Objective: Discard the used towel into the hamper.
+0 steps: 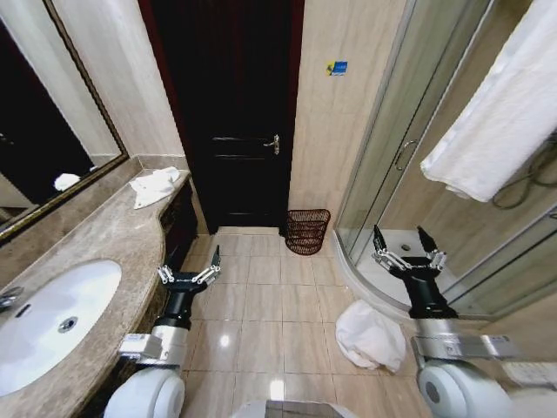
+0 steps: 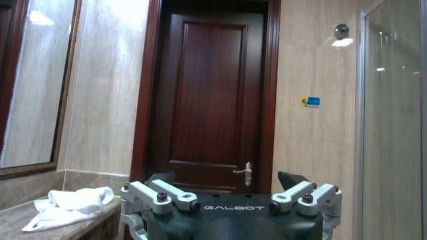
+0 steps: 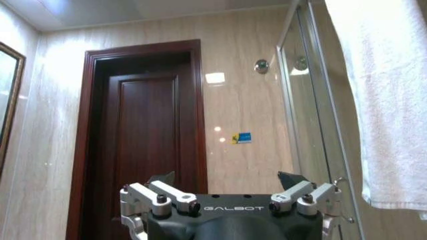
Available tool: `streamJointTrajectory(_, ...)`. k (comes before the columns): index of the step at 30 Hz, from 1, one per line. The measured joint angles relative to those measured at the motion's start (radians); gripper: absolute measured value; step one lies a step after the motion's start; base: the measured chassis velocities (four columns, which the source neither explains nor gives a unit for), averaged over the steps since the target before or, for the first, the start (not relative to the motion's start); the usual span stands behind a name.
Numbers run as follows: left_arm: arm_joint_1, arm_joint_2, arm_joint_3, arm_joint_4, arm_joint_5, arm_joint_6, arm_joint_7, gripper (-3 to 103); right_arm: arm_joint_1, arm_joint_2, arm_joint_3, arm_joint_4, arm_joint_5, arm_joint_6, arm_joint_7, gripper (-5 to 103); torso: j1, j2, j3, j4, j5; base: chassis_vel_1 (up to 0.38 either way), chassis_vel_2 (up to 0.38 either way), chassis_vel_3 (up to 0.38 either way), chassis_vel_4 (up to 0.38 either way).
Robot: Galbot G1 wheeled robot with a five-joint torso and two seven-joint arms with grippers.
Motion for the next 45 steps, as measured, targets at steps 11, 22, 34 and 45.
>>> streamJointTrajectory(11,-0.012,0.000,0.001,0.000,-0.001,0.012,0.027,100,-0.022,0.032,-0.016,0.000,-0.006,-0.020,0.022,100,0.000,0.000,0.000,0.0000,0.0001,0.000,0.000,0.000,0.000)
streamJointTrajectory(22,-0.018,0.000,0.016,0.001,0.009,0.012,0.030,100,-0.034,0.055,-0.012,0.001,-0.013,-0.029,0.021,100,0.000,0.000,0.000,0.0000,0.0001,0.000,0.000,0.000,0.000)
streamJointTrajectory(34,-0.017,0.000,0.025,0.001,0.022,0.009,0.030,100,-0.054,0.056,-0.023,0.001,-0.036,-0.029,0.003,100,0.000,0.000,0.000,0.0000,0.0000,0.000,0.000,0.000,0.000)
streamJointTrajectory(45,-0.008,0.000,0.025,0.001,0.014,0.016,0.032,100,-0.039,0.048,-0.023,0.001,-0.033,-0.029,-0.006,100,0.000,0.000,0.000,0.0001,0.0000,0.000,0.000,0.000,0.000)
